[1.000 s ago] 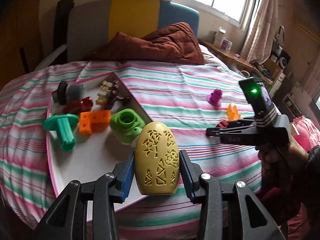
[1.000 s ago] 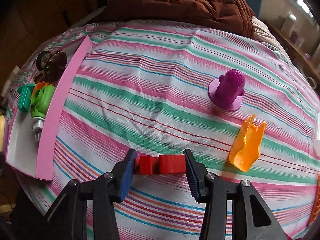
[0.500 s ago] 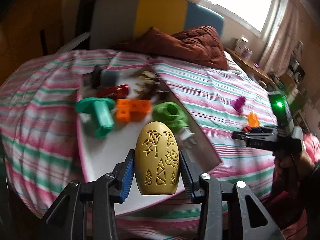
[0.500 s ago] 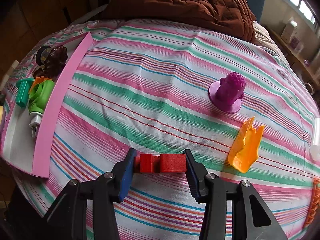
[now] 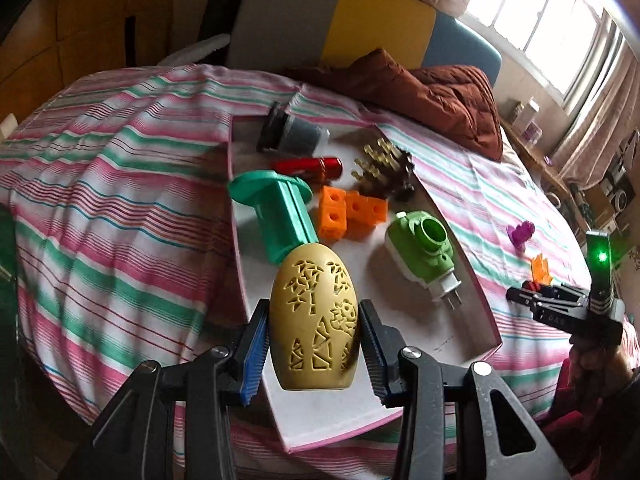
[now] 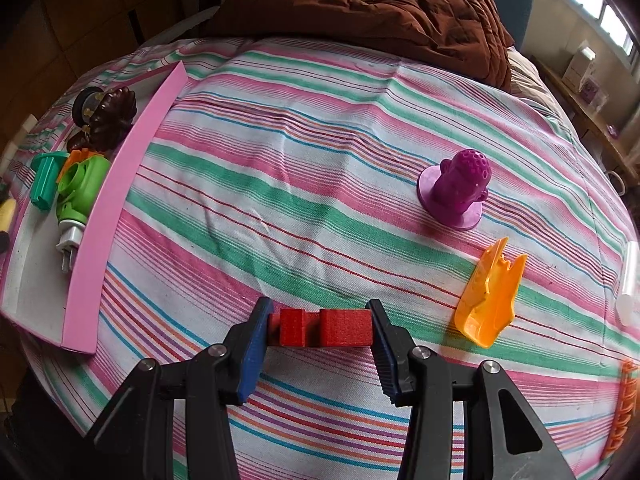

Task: Organize rigid objects
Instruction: 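Place the yellow egg in the tray with left gripper while right holds red block, then carry the red block into the tray and open the right gripper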

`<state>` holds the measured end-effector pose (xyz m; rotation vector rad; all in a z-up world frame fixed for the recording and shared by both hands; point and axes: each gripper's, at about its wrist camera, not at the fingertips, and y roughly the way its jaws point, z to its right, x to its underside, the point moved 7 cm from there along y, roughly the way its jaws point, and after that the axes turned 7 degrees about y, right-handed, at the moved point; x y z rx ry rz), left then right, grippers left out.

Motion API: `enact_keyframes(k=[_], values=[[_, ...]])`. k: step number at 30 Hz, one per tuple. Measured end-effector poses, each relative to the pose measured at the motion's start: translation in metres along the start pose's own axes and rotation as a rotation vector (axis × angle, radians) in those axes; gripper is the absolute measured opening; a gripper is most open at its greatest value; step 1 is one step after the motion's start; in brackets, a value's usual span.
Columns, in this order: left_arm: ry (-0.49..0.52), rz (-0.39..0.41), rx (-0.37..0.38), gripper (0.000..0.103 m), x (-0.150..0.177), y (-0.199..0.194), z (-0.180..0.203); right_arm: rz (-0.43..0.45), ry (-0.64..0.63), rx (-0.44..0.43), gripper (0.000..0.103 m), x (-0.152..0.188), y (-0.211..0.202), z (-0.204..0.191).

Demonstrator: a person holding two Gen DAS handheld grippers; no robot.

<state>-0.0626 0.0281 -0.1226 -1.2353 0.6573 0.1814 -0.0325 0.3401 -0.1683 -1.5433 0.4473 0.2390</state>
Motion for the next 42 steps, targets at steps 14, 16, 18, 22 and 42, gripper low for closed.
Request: enact_keyframes(k=[14, 16, 18, 22, 42], values=[[0.047, -0.036, -0.083, 0.039, -0.008, 0.025, -0.005, 0.0, -0.002, 0.0, 0.048, 0.0, 0.0, 0.0], [0.047, -0.027, -0.089, 0.039, -0.012, 0.026, -0.006, 0.0, -0.001, 0.0, 0.048, 0.0, 0.0, 0.001], [0.063, -0.018, -0.105, 0.039, -0.014, 0.027, -0.007, 0.0, -0.001, -0.001, 0.048, 0.0, 0.0, 0.001], [0.107, -0.007, -0.138, 0.039, -0.017, 0.029, -0.003, 0.0, -0.001, 0.0, 0.048, 0.0, 0.0, 0.001], [0.098, 0.039, -0.154, 0.039, -0.005, 0.001, -0.002, 0.009, -0.017, 0.017, 0.047, 0.003, -0.003, -0.001]])
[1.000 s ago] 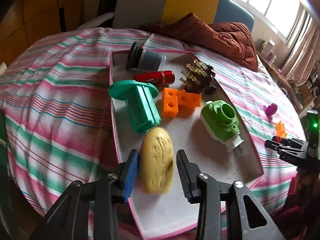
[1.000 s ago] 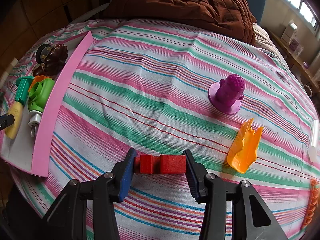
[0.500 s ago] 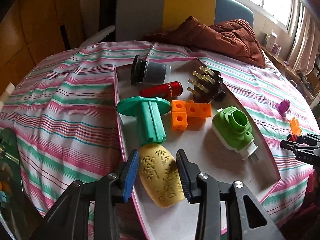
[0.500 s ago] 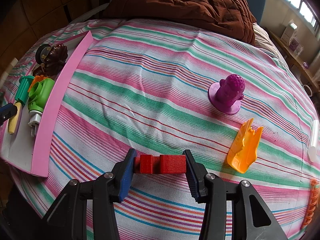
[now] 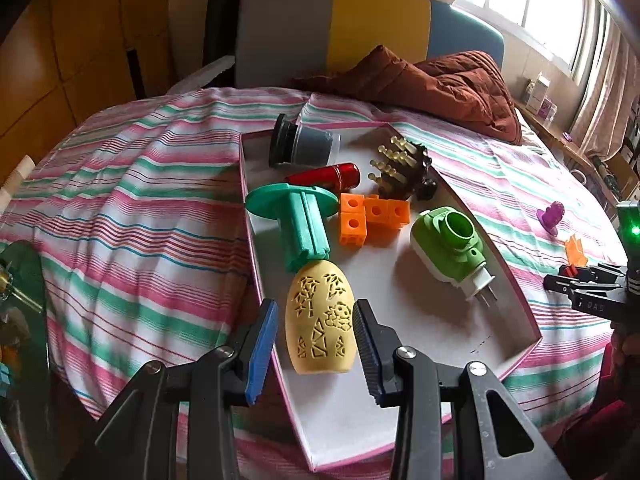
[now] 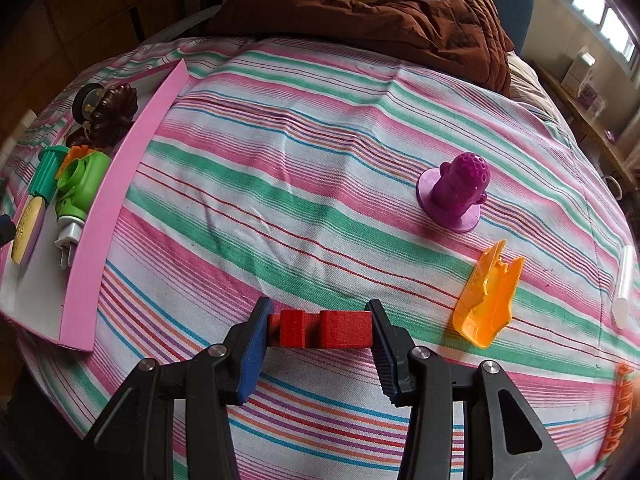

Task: Organize rigid objects
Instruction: 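Carry the red block into the tray and open the right gripper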

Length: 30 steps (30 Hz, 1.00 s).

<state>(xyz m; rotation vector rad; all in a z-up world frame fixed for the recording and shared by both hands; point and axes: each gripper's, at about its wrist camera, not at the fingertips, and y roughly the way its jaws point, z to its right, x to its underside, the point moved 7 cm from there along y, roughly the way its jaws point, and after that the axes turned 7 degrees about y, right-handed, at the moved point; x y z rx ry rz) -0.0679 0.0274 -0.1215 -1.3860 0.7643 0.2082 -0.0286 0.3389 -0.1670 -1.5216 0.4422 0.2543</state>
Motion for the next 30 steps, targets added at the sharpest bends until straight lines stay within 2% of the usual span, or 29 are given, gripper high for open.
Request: enact_keyframes(k=[11, 15, 18, 23, 26, 30], values=[[-0.027, 0.015, 0.004, 0.039, 0.005, -0.009, -0.006, 0.006, -0.001, 0.009, 0.047, -0.002, -0.002, -0.001], [-0.027, 0.015, 0.012, 0.039, 0.007, -0.009, -0.005, 0.044, 0.024, -0.032, 0.047, -0.007, -0.016, -0.013], [-0.029, 0.019, 0.017, 0.039, 0.008, -0.01, -0.005, 0.086, 0.005, -0.096, 0.047, -0.014, -0.032, -0.042], [-0.045, 0.029, 0.019, 0.039, 0.009, -0.014, -0.01, 0.153, -0.094, -0.213, 0.047, -0.031, -0.057, -0.113], [-0.063, 0.034, 0.017, 0.039, 0.011, -0.017, -0.016, 0.163, -0.168, -0.263, 0.047, -0.041, -0.06, -0.158], [-0.083, 0.033, 0.016, 0.039, 0.014, -0.017, -0.023, 0.143, -0.252, -0.289, 0.047, -0.047, -0.05, -0.208]])
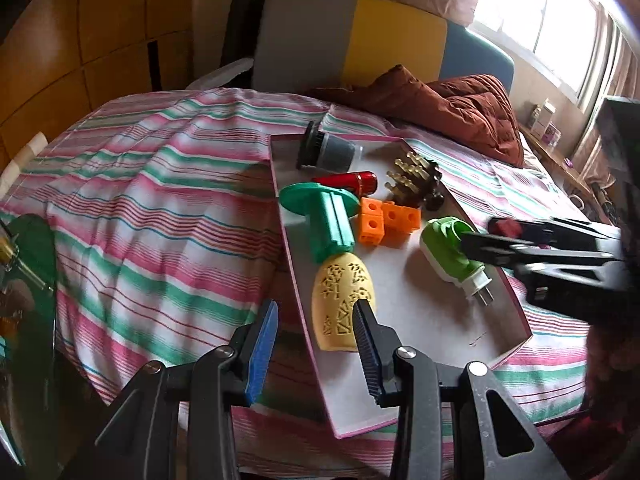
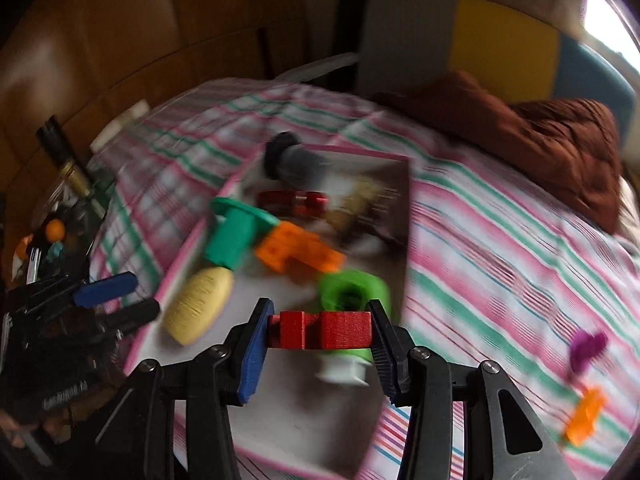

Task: Organize rigid objects
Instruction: 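Carry the red block into the tray and open the right gripper, then move both grippers from the tray back toward the remaining toys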

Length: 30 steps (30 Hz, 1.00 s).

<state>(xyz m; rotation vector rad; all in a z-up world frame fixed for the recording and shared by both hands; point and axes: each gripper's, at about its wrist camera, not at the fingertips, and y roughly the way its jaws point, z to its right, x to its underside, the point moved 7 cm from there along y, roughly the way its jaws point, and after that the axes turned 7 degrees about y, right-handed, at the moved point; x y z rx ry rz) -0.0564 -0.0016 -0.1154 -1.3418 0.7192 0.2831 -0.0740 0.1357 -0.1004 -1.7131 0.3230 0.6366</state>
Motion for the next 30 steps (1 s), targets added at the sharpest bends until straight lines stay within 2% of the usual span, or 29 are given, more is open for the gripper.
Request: enact_keyframes(k=[2, 4, 6, 10, 16, 20, 24, 25, 27, 30], values=[[-0.01, -0.001, 0.002, 0.039, 0.001, 0.0, -0.004, -0.028, -0.03, -0.003, 0.048, -0.004, 0.018, -0.015], [-0.018, -0.003, 0.003, 0.039, 0.003, 0.0, -0.007, -0.013, -0.065, 0.019, 0.048, -0.007, 0.026, -0.021], [-0.027, -0.009, 0.008, 0.039, 0.004, 0.002, -0.009, -0.057, -0.062, 0.002, 0.047, -0.01, 0.039, -0.028], [-0.033, -0.012, 0.014, 0.039, 0.006, 0.003, -0.011, -0.096, -0.104, 0.028, 0.045, -0.005, 0.058, -0.034], [-0.042, -0.009, 0.021, 0.039, 0.007, 0.003, -0.012, -0.056, -0.063, 0.013, 0.048, -0.005, 0.046, -0.031], [-0.043, -0.013, 0.022, 0.039, 0.007, 0.003, -0.011, -0.018, -0.041, 0.004, 0.054, 0.0, 0.024, -0.025], [-0.044, -0.016, 0.024, 0.039, 0.008, 0.004, -0.01, -0.028, -0.067, -0.028, 0.053, 0.014, 0.011, -0.03], [-0.04, -0.018, 0.025, 0.039, 0.008, 0.004, -0.009, -0.037, -0.069, -0.04, 0.052, 0.018, 0.009, -0.032], [-0.033, -0.017, 0.026, 0.039, 0.008, 0.004, -0.006, -0.069, -0.05, -0.073, 0.037, 0.025, 0.012, -0.032], [-0.023, -0.016, 0.028, 0.039, 0.008, 0.003, -0.003, -0.115, -0.015, -0.088, 0.029, 0.034, 0.024, -0.029]])
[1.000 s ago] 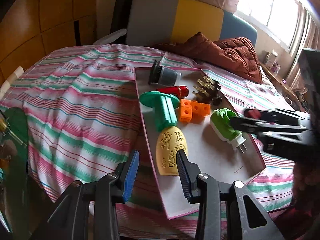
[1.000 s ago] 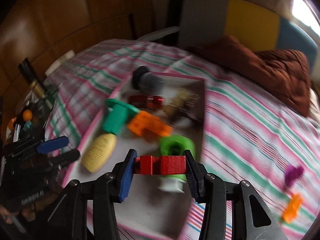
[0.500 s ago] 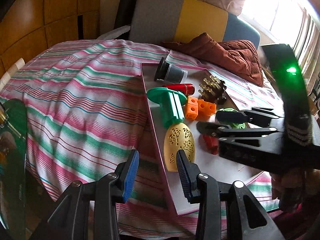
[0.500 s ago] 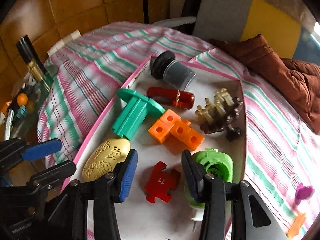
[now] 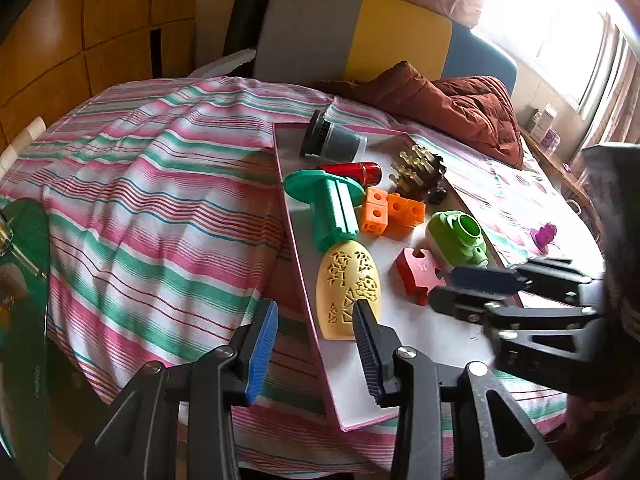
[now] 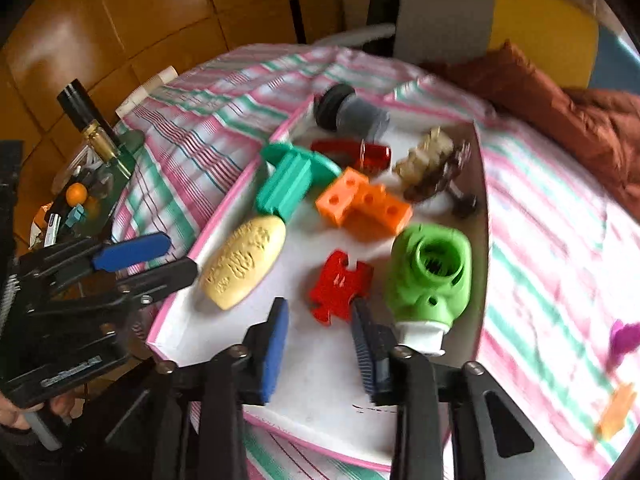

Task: Organize rigid objects
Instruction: 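Move both grippers from the tray back toward the remaining toys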

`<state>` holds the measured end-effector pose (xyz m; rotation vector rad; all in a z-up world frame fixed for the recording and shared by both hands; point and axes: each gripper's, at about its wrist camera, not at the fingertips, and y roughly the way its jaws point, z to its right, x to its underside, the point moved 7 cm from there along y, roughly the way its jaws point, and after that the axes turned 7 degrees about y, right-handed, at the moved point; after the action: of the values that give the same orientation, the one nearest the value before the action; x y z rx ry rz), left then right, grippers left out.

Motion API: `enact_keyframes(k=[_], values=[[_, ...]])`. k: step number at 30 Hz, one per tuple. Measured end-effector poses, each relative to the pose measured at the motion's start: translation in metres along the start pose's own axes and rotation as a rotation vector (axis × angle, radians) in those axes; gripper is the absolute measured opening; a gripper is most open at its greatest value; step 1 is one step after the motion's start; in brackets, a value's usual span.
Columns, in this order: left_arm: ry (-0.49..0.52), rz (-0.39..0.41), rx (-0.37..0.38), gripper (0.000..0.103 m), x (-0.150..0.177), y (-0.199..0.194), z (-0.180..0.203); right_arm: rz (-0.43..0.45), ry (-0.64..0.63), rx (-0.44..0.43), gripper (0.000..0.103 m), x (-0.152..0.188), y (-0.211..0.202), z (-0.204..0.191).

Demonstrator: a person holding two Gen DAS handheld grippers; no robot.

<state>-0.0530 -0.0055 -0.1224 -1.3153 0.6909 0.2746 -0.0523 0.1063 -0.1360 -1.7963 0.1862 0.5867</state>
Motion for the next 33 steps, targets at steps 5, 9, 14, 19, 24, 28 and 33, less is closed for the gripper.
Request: enact_keyframes(k=[5, 9, 14, 19, 24, 28, 33], values=[[0.003, -0.003, -0.005, 0.039, -0.001, -0.001, 0.0, 0.004, 0.043, -0.022, 0.025, -0.011, 0.011, 0.002], [0.004, -0.008, -0.011, 0.039, 0.0, 0.0, -0.001, 0.005, 0.023, -0.017, 0.025, -0.018, 0.015, -0.002], [0.012, -0.002, -0.014, 0.039, 0.0, -0.002, 0.0, 0.016, 0.005, -0.003, 0.025, -0.018, 0.011, -0.009], [-0.009, 0.002, -0.018, 0.039, -0.002, -0.003, -0.004, 0.029, 0.007, -0.004, 0.025, -0.004, -0.007, -0.005], [0.001, -0.005, -0.012, 0.039, -0.001, -0.001, 0.0, 0.007, 0.049, 0.029, 0.025, 0.009, -0.007, 0.008], [0.016, -0.002, -0.014, 0.039, -0.002, -0.003, 0.004, -0.02, 0.066, 0.035, 0.025, 0.011, 0.008, 0.012], [0.017, 0.003, -0.022, 0.039, -0.003, -0.006, 0.002, 0.004, 0.049, 0.027, 0.025, 0.0, 0.016, 0.001]])
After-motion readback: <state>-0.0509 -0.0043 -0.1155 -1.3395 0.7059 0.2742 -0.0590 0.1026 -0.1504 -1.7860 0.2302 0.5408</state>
